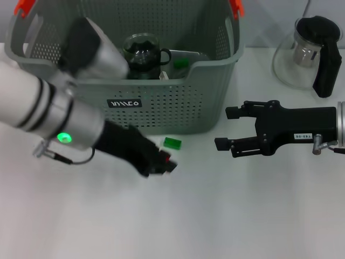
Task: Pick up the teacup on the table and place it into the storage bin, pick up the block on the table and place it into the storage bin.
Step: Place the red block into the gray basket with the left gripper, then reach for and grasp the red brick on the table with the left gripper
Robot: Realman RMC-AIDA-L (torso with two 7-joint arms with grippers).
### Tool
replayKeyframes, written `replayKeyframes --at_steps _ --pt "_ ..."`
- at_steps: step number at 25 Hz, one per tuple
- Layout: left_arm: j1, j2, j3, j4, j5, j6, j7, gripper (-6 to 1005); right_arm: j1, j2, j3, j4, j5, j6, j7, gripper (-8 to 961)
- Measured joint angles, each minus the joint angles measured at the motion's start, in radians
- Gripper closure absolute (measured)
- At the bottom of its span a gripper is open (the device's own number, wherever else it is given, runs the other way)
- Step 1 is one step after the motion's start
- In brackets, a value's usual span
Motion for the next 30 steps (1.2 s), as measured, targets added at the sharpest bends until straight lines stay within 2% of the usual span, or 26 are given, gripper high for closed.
replayKeyframes --at_steps 3,6,11,15,17,19,22,26,30 --pt "-0.016 0.003 -0.140 0.063 -0.130 0.064 -0.008 797 0.001 -0.001 0.000 0.000 -0.002 0.000 0.000 41" --pt "-0.043 0.006 -0.251 0.119 -0.210 0.062 -0.009 799 0.002 -0.003 0.000 0.000 -0.002 -0.001 -0.001 41" --pt "-0.140 0.027 -0.385 0.129 -0.241 0.001 -0.006 798 0.004 -0.005 0.000 -0.004 -0.003 -0.009 0.007 41" --pt "-0.184 0.051 -0.388 0.080 -0.224 -0.131 -0.009 798 0.004 -0.006 0.000 -0.010 -0.003 -0.010 0.007 41" --pt "-0.205 0.071 -0.387 0.026 -0.210 -0.201 -0.028 798 0.004 -0.006 0.000 -0.011 -0.003 -0.010 0.008 41" --pt "-0.228 0.101 -0.396 -0.057 -0.209 -0.256 -0.058 799 0.004 -0.006 0.000 -0.012 -0.003 -0.010 0.008 41" --pt "-0.253 0.123 -0.424 -0.159 -0.215 -0.301 -0.069 790 0.001 -0.005 0.000 -0.012 -0.003 -0.009 0.005 41" --pt "-0.262 0.126 -0.441 -0.191 -0.216 -0.336 -0.054 753 -0.003 -0.005 0.000 -0.012 -0.003 -0.008 0.000 41" --pt "-0.246 0.114 -0.446 -0.124 -0.231 -0.339 -0.054 602 -0.002 -0.005 0.000 -0.012 -0.003 -0.006 0.000 41"
